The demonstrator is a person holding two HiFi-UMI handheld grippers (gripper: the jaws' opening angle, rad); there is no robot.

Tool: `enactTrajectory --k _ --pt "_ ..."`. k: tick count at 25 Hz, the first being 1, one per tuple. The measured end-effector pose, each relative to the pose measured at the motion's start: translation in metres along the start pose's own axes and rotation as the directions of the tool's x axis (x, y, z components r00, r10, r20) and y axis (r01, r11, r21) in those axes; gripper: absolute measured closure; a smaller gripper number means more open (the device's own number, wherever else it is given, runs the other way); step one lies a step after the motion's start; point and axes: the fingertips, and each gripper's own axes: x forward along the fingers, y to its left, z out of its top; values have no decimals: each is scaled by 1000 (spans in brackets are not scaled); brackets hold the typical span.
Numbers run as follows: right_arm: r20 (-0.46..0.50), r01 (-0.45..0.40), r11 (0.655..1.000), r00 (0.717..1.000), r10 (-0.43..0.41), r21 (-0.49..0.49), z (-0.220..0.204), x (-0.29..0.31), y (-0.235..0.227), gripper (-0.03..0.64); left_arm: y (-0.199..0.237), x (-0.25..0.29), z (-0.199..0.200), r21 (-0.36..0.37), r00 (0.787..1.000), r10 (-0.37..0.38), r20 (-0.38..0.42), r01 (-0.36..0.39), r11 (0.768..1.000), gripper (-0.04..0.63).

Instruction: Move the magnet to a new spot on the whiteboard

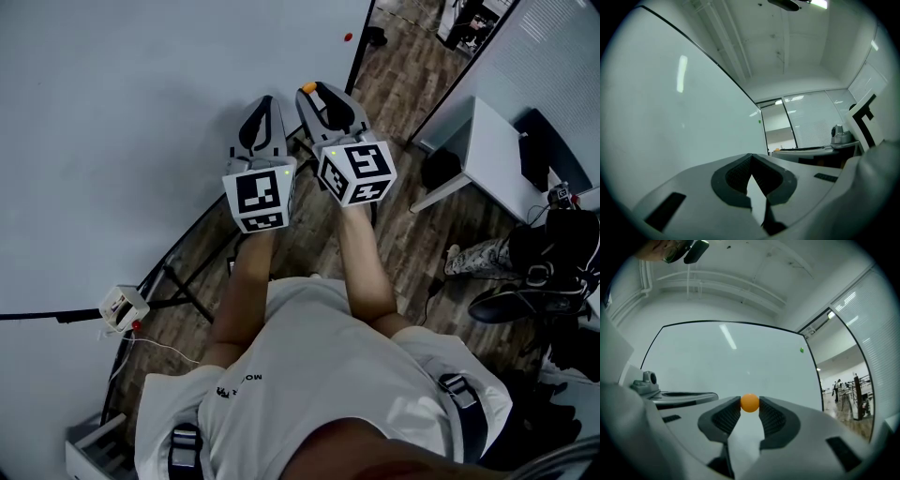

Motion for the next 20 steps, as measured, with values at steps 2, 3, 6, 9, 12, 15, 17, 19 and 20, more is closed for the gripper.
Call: enactTrajectory --k 2,3,6,9,12,15,17,19,20 --pt "-1 -4 1000 1000 4 2 -1 1 1 486 2 0 -1 0 1000 3 0 -3 1000 592" --pt "-3 -5 1000 1000 5 2 -2 2 0 486 2 -1 -2 -1 1000 5 -1 -5 1000 592" --pt "-6 -8 1000 1000 8 2 -3 5 -2 486 4 1 -3 0 1000 6 -2 -6 1000 592" --pt "-3 -6 1000 1000 6 3 -1 11 -4 486 8 4 -5 -5 1000 7 1 -7 1000 592" --pt "-1 -5 1000 1000 5 3 1 17 -8 486 8 7 -5 -8 1000 6 2 -6 1000 592" --pt "0 -9 1000 1000 9 6 2 21 -11 486 7 11 -3 0 1000 2 5 -2 1000 592" --pt "0 -13 1000 1000 13 6 2 24 -13 486 7 15 -4 3 1000 2 5 -2 1000 592" --pt "0 -17 1000 1000 17 6 0 28 -12 486 10 17 -7 4 1000 6 2 -6 1000 592" --pt "-1 -20 1000 1000 20 6 -2 31 -11 486 13 17 -9 4 1000 8 1 -8 1000 592"
